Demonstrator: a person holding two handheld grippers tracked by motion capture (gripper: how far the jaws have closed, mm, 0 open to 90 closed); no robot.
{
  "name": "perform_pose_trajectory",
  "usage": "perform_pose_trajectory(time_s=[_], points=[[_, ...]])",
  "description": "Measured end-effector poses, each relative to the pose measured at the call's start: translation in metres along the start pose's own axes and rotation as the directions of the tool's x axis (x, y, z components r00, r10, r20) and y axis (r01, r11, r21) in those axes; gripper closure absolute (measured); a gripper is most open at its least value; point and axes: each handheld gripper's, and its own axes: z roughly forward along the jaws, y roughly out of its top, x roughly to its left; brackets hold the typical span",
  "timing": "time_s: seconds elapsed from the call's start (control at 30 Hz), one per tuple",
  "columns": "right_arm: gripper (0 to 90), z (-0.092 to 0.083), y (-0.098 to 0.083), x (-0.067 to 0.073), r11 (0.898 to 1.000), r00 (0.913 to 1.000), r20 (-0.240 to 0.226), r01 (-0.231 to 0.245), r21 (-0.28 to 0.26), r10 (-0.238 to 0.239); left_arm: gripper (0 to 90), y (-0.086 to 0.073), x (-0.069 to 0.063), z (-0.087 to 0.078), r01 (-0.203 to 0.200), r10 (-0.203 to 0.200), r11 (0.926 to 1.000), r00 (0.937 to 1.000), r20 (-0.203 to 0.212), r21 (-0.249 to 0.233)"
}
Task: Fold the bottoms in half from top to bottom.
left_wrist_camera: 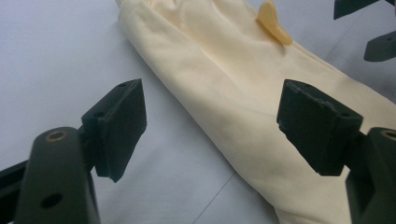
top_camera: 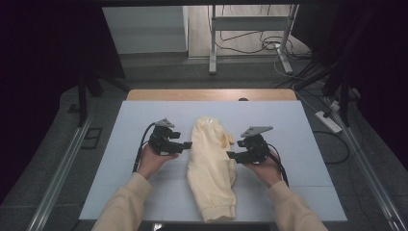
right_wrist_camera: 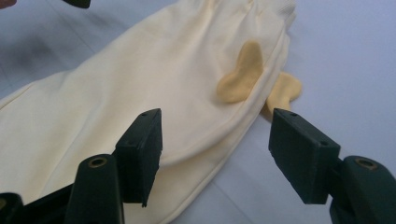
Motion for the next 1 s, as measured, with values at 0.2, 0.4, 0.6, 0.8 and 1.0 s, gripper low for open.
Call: perform_pose_trajectory(time_s=[0.2, 0.4, 0.6, 0.8, 1.0], points=[[35.0, 0.009, 0.005, -0.008, 1.0, 0.9999, 0.015, -0.006, 0.013, 0.006, 25.2, 0.008, 0.005, 0.008, -0.003, 0.003, 0.9998, 0.9999, -0.014, 0.022], [35.0, 0.017, 0.011, -0.012, 1.0, 0.9996, 0.026, -0.013, 0.01, 0.013, 25.9, 0.012, 0.009, 0.012, -0.007, 0.008, 0.9996, 0.9995, -0.031, 0.028], [34.9, 0.024, 0.023, -0.015, 1.0, 0.9995, 0.025, -0.018, -0.004, 0.018, 27.4, 0.014, 0.019, 0.014, 0.016, -0.015, 0.9995, 0.9993, -0.035, 0.028], [34.9, 0.039, 0.034, -0.023, 0.999, 0.9986, 0.023, -0.047, -0.005, 0.047, 27.2, 0.02, 0.024, 0.022, 0.013, -0.012, 0.9995, 0.9993, -0.036, 0.028], [35.0, 0.057, 0.042, -0.033, 0.997, 0.9966, 0.042, -0.073, 0.029, 0.071, 28.1, 0.024, 0.03, 0.035, 0.021, -0.018, 0.9986, 0.9983, -0.055, 0.05]])
